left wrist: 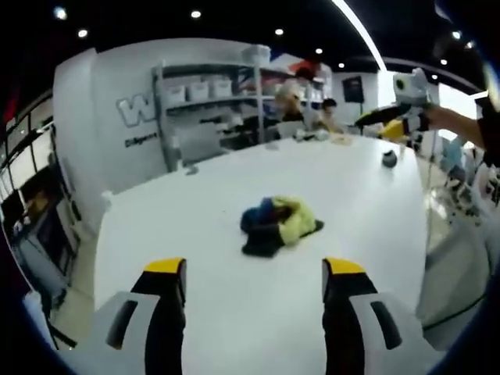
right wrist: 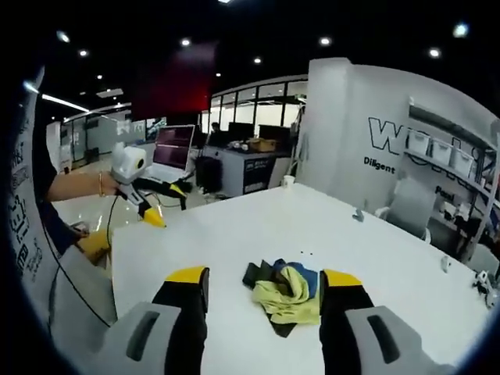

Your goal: Fold the garment on the visible template until the final outline fits inside the template.

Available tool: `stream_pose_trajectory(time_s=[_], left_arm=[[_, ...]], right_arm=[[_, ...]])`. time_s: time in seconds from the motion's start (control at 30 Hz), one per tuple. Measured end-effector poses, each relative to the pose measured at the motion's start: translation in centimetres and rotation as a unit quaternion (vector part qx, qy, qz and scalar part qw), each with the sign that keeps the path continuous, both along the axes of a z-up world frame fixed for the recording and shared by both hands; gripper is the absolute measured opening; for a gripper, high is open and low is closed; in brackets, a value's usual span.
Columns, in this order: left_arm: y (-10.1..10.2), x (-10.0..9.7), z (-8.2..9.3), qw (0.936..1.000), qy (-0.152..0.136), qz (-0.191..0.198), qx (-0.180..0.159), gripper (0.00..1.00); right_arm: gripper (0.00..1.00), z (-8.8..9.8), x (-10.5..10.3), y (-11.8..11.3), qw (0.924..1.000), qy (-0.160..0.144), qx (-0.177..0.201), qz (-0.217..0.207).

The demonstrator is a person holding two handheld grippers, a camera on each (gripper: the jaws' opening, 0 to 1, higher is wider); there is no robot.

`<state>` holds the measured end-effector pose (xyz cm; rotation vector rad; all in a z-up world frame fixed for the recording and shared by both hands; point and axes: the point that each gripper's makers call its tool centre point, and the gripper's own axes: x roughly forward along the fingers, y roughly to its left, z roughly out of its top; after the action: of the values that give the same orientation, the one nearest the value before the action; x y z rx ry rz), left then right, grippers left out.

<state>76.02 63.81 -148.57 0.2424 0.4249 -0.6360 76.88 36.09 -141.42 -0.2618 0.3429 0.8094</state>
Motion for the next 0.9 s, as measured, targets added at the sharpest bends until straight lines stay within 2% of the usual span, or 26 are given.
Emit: stream_pose_trajectory(time_s=[0.1,0.3,0.37,0.43,0.47,0.57,0.63,0.77,0.8,0.87,0.9], left_arm=[[-0.4,1.0,-0.1,0.9997,-0.004,-0.016,0.020,0.61],[-1.8,2.9,-0.5,0.9987,-0.007,-0.039,0.033,0.61],[-1.9,3.6,-0.6,0.9985,-0.011,-0.040,0.034,0.59],[-1.9,4.7,-0.6,0.9986,-0.025,-0.032,0.032,0.52],[-2.1,5.5,-0.8,0.9991,-0.027,-0.027,0.018,0.50],[-2.9,6.4,-1.3,0.9993,-0.020,-0.030,0.003,0.50],[-3.3,7.5,-2.7,0.9993,-0.008,-0.036,0.009,0.50],[-4.0,9.2,-4.8,0.9986,-0.005,-0.048,0.021,0.50],[-4.1,9.5,-5.6,0.9986,0.005,-0.048,0.023,0.49],[-4.3,9.8,-6.2,0.9985,0.008,-0.049,0.024,0.49],[-4.3,10.5,-7.5,0.9981,0.017,-0.052,0.030,0.49]], right_arm=[[0.52,-0.6,1.1,0.0,0.9997,-0.011,-0.022,-0.003],[0.52,-1.9,2.8,0.7,0.9993,0.002,-0.034,0.017],[0.52,-2.3,3.7,0.6,0.9993,0.013,-0.034,0.010],[0.51,-2.8,4.4,0.7,0.9992,0.014,-0.036,0.010],[0.49,-3.4,5.2,0.7,0.9993,0.015,-0.035,0.006],[0.44,-4.6,6.7,1.2,0.9994,0.023,-0.027,-0.001],[0.45,-5.3,7.3,1.6,0.9992,0.026,-0.031,0.001],[0.46,-7.0,9.6,2.0,0.9983,0.034,-0.047,0.006],[0.45,-7.4,10.2,2.1,0.9980,0.035,-0.051,0.011],[0.45,-7.7,10.8,2.2,0.9980,0.036,-0.051,0.009],[0.44,-7.9,11.2,2.2,0.9979,0.037,-0.052,0.009]])
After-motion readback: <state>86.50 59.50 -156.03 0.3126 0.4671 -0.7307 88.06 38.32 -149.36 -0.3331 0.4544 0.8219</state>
